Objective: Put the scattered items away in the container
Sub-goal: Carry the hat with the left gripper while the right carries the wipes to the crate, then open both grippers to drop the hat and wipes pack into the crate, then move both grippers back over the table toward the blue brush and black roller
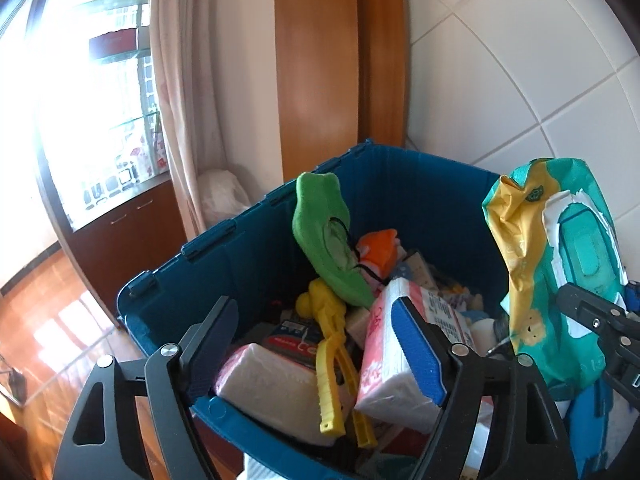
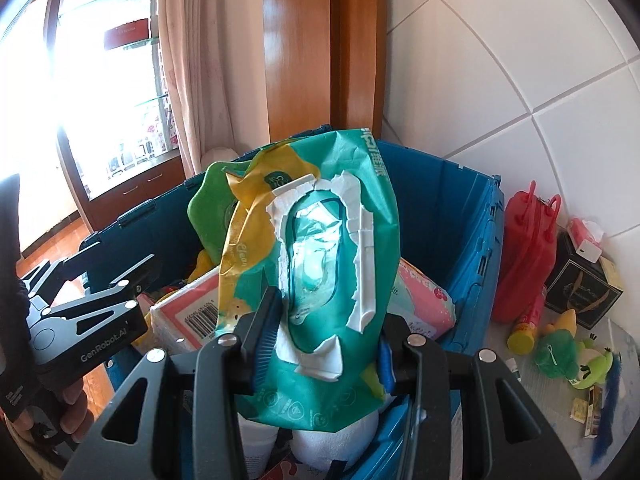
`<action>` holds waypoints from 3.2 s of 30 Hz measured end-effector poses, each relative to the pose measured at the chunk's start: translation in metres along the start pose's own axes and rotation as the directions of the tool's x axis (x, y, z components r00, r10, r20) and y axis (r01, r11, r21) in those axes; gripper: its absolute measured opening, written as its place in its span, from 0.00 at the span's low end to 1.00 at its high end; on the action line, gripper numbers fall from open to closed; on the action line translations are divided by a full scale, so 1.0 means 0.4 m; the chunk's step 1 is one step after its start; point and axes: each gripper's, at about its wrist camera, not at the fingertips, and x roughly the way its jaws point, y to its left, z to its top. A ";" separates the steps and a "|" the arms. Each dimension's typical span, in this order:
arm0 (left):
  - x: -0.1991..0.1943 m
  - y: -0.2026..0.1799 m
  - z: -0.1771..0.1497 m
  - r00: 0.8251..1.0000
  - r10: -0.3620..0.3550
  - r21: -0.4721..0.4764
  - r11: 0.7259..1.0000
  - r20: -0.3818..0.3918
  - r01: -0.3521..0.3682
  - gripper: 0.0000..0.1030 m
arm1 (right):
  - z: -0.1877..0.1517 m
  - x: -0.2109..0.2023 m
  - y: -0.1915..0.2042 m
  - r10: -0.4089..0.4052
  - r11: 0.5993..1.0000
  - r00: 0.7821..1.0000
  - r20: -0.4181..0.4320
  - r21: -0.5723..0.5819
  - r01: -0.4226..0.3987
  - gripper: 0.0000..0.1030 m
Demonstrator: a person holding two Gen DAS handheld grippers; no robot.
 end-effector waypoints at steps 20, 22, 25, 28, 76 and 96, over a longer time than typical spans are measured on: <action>-0.045 -0.004 -0.048 1.000 -0.015 0.007 1.000 -0.003 0.015 0.78 | -0.029 -0.017 0.025 -0.001 1.000 1.000 -0.006 -0.003 0.001 0.65; -0.049 -0.012 -0.048 1.000 -0.019 0.014 1.000 0.001 0.019 0.78 | -0.030 -0.019 0.024 -0.001 1.000 1.000 -0.005 -0.002 0.001 0.65; -0.053 -0.021 -0.047 1.000 -0.028 0.020 0.999 0.006 0.028 0.79 | -0.031 -0.025 0.017 -0.008 1.000 1.000 -0.001 0.004 0.008 0.68; -0.059 -0.034 -0.047 0.999 -0.038 0.026 0.999 0.011 0.037 0.79 | -0.032 -0.035 0.007 -0.020 1.000 1.000 0.007 0.010 0.020 0.75; -0.385 -0.941 -0.281 0.951 -0.309 0.306 0.907 0.013 0.290 0.84 | -0.459 -0.489 -0.790 -0.251 0.922 0.968 0.017 0.310 0.233 0.81; -0.212 -1.283 -0.468 0.796 -0.495 0.365 0.710 -0.349 0.602 0.84 | -0.776 -0.627 -1.084 -0.511 0.619 0.804 -0.304 0.518 0.590 1.00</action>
